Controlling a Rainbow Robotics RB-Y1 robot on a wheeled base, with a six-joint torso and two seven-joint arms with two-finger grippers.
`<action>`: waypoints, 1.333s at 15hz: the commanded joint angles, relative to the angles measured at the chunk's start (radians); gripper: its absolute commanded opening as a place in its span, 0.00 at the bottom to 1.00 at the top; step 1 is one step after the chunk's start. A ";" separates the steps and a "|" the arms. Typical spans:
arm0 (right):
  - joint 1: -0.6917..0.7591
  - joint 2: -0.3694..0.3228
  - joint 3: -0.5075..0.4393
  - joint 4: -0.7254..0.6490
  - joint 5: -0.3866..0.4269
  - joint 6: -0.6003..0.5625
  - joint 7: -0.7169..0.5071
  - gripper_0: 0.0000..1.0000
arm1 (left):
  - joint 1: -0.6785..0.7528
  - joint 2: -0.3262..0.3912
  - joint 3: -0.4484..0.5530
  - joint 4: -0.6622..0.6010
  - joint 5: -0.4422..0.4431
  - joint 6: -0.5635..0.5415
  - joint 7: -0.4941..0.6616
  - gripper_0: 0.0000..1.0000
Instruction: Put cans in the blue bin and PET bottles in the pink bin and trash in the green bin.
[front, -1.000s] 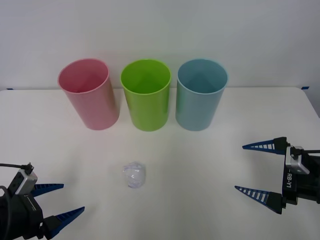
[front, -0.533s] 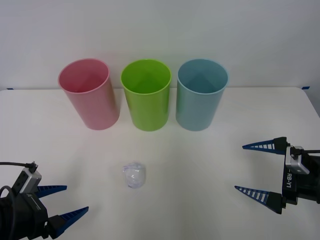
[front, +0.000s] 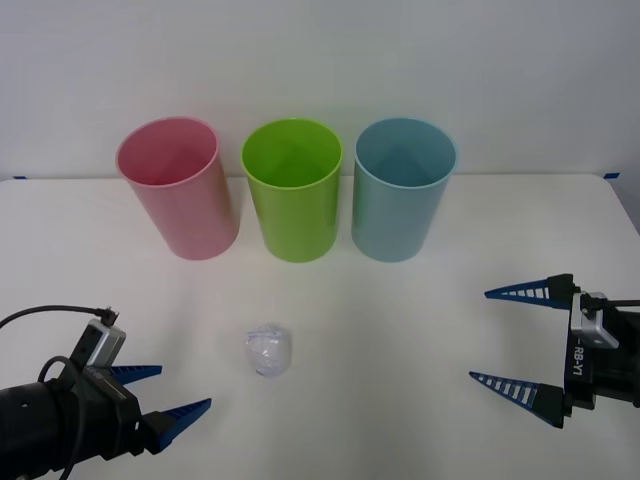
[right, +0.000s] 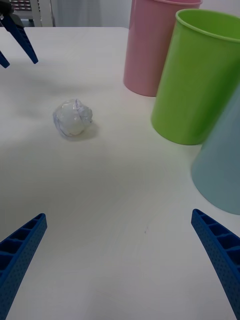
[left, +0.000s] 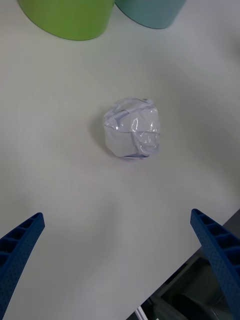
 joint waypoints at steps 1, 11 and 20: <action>0.000 0.000 0.000 0.000 0.000 0.000 0.000 1.00 | -0.022 -0.001 -0.071 -0.025 -0.105 0.028 0.123 1.00; 0.000 0.000 0.000 0.000 0.000 0.000 0.000 1.00 | -0.122 0.017 -0.209 -0.038 -0.302 0.043 0.241 1.00; 0.000 0.000 0.000 0.000 0.000 0.000 0.000 1.00 | -0.260 -0.058 -0.306 0.017 -0.440 -0.046 0.311 1.00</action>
